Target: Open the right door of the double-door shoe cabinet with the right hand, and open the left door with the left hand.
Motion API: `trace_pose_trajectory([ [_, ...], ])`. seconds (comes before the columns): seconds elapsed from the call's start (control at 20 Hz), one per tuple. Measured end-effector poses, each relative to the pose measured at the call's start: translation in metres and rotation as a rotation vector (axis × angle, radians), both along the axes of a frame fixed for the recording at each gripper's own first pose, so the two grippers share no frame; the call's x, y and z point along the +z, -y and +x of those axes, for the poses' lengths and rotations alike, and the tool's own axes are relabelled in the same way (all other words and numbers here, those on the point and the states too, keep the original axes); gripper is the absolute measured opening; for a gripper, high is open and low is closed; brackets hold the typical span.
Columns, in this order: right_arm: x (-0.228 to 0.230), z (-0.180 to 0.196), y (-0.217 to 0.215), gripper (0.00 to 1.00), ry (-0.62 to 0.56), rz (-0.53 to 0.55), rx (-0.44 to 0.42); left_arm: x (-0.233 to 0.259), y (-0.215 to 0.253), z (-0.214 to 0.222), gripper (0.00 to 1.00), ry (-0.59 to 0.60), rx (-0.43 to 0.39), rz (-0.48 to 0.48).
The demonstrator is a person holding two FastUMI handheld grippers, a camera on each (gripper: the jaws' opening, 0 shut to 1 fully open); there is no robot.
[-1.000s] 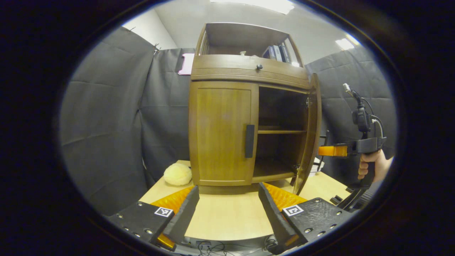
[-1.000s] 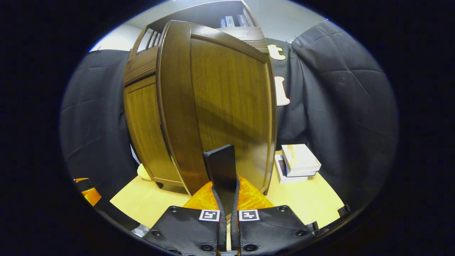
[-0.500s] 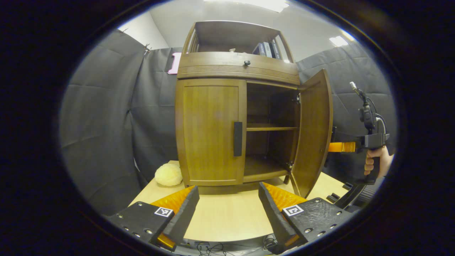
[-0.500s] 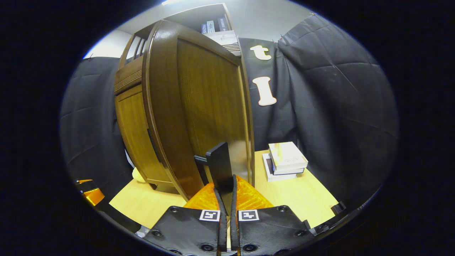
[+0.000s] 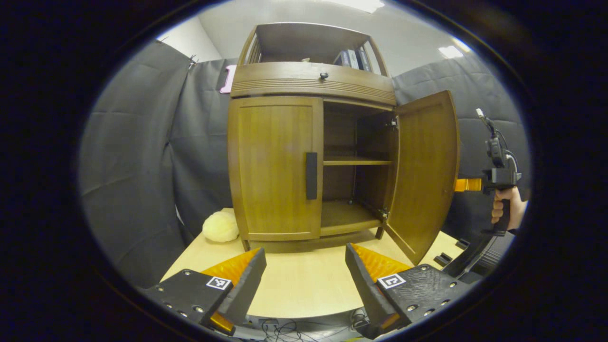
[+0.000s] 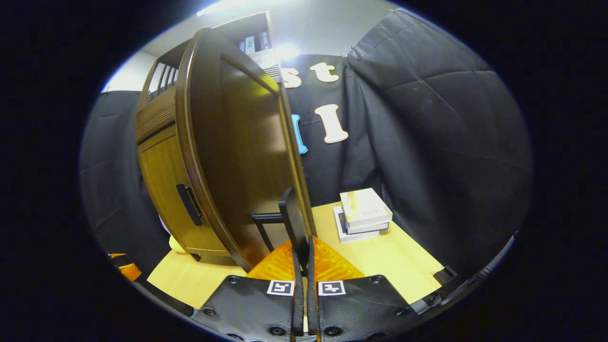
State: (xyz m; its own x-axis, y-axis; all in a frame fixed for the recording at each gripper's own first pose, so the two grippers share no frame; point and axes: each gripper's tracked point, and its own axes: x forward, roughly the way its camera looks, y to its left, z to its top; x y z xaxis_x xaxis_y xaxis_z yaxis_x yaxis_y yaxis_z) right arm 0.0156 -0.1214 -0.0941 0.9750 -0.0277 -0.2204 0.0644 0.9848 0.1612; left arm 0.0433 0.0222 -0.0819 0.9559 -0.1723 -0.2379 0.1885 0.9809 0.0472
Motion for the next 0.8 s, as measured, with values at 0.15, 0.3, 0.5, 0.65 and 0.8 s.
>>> trace_pose_trajectory([
  [0.15, 0.002, 0.002, 0.011, 0.07, 0.017, 0.01, 0.023, -0.001, 0.003, 0.001, 0.96, 0.001, -0.015, 0.015],
  [0.3, 0.001, 0.003, 0.019, 0.08, 0.033, -0.022, 0.05, -0.004, 0.011, -0.001, 0.97, 0.001, -0.033, 0.03],
  [0.5, 0.004, 0.005, 0.031, 0.04, 0.035, -0.033, 0.071, -0.004, 0.021, -0.002, 0.97, -0.003, -0.062, 0.028],
  [0.65, 0.004, 0.005, 0.035, 0.04, 0.031, -0.042, 0.077, -0.004, 0.025, 0.001, 0.97, -0.004, -0.079, 0.02],
  [0.8, 0.005, 0.002, 0.037, 0.04, 0.029, -0.055, 0.073, -0.004, 0.028, 0.0, 0.97, -0.002, -0.09, 0.004],
])
